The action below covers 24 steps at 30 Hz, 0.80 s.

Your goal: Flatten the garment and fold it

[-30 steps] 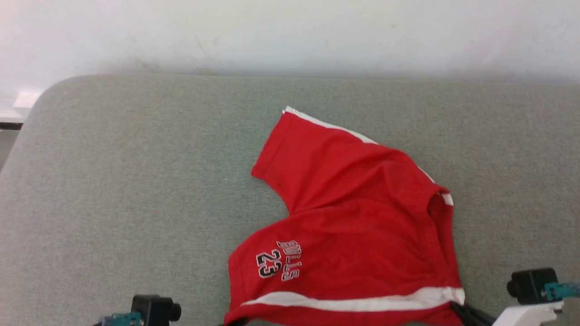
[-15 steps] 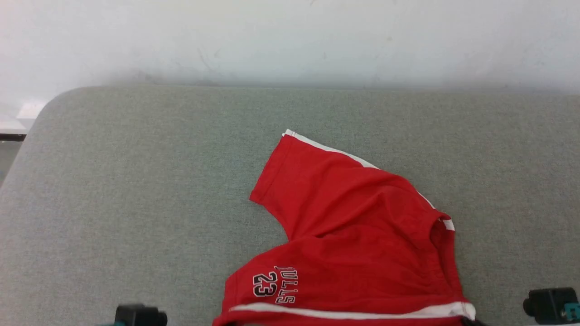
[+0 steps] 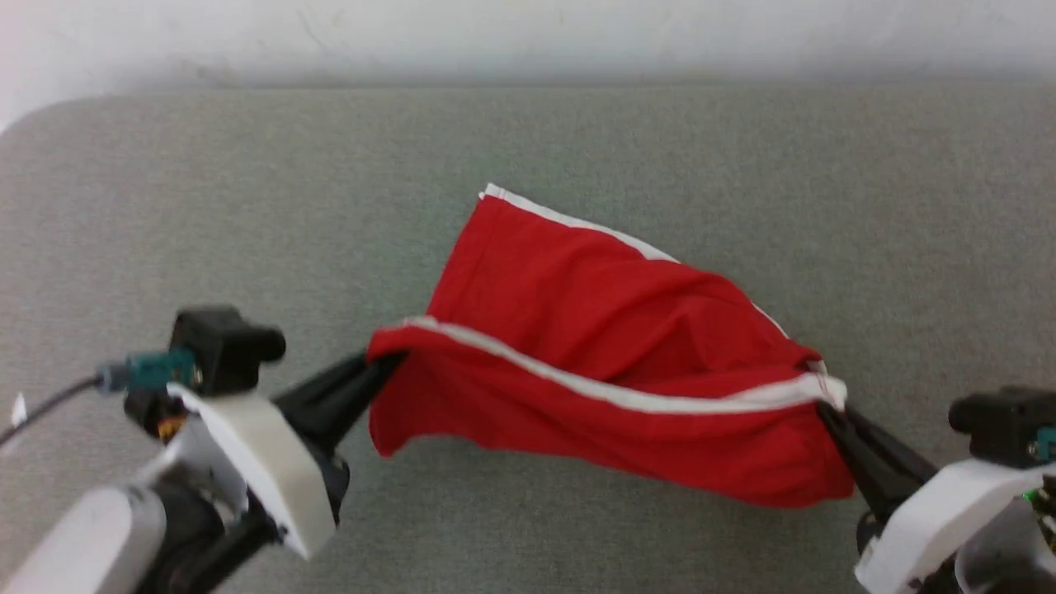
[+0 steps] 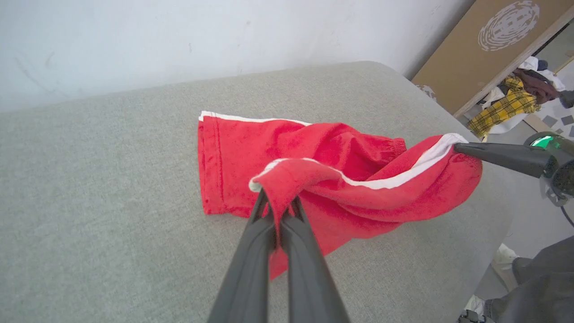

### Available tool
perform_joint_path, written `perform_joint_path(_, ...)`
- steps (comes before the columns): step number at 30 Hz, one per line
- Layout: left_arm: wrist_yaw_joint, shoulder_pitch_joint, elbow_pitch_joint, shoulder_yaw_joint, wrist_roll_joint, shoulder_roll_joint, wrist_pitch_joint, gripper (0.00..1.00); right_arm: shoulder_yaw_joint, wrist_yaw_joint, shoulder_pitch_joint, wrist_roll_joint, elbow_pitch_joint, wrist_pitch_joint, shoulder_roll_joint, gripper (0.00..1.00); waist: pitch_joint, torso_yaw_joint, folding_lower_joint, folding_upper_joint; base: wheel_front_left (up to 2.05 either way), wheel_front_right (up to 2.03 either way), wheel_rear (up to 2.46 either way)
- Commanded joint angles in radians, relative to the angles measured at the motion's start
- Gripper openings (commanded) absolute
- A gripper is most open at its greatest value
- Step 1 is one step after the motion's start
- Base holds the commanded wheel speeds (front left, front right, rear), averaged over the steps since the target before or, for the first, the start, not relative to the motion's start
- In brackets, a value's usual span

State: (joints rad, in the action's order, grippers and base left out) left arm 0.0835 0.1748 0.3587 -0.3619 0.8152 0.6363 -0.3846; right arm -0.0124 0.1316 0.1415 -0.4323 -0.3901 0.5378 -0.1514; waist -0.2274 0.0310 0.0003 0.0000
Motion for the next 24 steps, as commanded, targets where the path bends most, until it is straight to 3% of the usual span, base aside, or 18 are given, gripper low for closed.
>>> perform_joint_path(1,0.012,0.054,-0.008,-0.004,-0.005,0.008,-0.018,0.00,0.010,-0.001,-0.034,0.007,0.001,-0.017,0.006,0.00,-0.072,-0.050,-0.0003,0.0000,0.00,0.00,0.00)
perform_joint_path(15,0.044,0.464,-0.138,-0.094,0.008,0.026,-0.176,0.00,0.083,-0.001,-0.201,0.050,0.045,-0.088,0.031,0.00,-0.208,-0.160,-0.0003,0.0000,0.00,0.00,0.00)
perform_joint_path(24,0.047,0.620,-0.231,-0.149,0.005,0.030,-0.175,0.00,0.081,-0.001,-0.255,0.081,0.051,-0.117,0.055,0.00,-0.286,-0.190,-0.0003,0.0000,0.00,0.00,0.00)
